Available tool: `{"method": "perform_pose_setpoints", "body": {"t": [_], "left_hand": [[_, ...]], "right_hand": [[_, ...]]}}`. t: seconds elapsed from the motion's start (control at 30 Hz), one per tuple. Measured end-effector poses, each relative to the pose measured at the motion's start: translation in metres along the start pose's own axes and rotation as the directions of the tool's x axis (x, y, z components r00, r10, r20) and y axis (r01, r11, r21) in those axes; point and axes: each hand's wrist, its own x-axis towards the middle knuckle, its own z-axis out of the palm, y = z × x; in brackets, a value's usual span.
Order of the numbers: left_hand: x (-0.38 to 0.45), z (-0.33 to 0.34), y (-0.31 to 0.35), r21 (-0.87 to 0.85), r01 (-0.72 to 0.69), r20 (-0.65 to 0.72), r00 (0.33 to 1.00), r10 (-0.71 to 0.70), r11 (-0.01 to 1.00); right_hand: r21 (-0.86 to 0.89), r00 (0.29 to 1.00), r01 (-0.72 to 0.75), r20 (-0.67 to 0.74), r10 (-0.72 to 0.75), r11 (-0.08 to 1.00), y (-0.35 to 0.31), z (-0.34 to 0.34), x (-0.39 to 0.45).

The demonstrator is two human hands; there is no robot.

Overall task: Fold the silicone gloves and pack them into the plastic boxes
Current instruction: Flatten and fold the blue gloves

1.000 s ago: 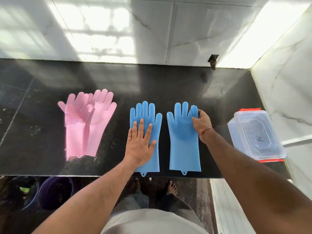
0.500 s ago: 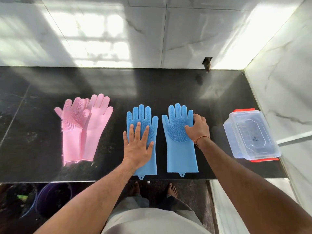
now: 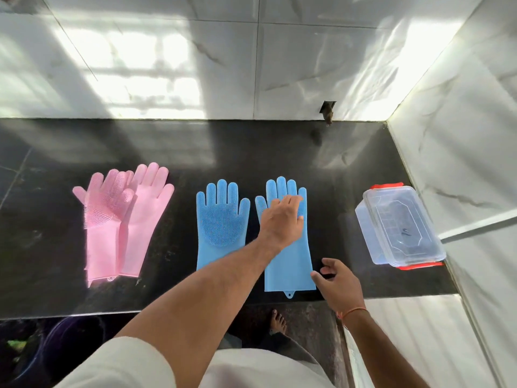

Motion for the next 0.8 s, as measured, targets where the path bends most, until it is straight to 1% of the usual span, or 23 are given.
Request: {"method": "perform_pose_setpoints", "body": {"t": [0.13,0.2,0.3,0.4,0.5,0.57,0.7,0.8], "left_hand": [[0.018,0.014,0.019,-0.035,0.099,0.004,0.995,-0.099,0.994],[0.025,0.017,0.023,0.005,0.147,0.031,0.989,-0.147,0.989],[0.034,0.02,0.026,0.06,0.164,0.073,0.983,-0.168,0.985],[0.041,0.021,0.025,0.023,0.183,0.059,0.981,-0.184,0.983],[0.042,0.016,0.02,-0.056,0.216,0.049,0.976,-0.213,0.975],[0.041,0.011,0.016,-0.123,0.23,0.058,0.973,-0.224,0.965],[0.041,-0.008,-0.002,-0.308,0.328,0.083,0.944,-0.318,0.893],[0.038,-0.029,-0.028,-0.415,0.35,0.084,0.934,-0.347,0.84]], "right_hand": [[-0.036,1.0,-0.007,0.018,0.008,0.999,0.018,0.004,-0.016],[-0.056,1.0,0.003,0.014,-0.002,0.998,0.021,0.007,-0.021],[-0.056,1.0,-0.01,0.017,0.011,0.998,0.019,0.012,-0.027],[-0.001,0.999,-0.036,0.012,0.036,0.999,0.013,0.018,-0.028],[0.103,0.997,-0.066,0.043,0.062,0.992,0.007,0.023,-0.027],[0.163,0.997,-0.061,0.062,0.051,0.985,0.003,0.027,-0.028],[0.243,0.996,0.086,0.016,-0.093,0.966,-0.007,0.032,-0.041],[0.288,0.974,0.222,-0.019,-0.226,0.932,-0.017,0.039,-0.051]]}}
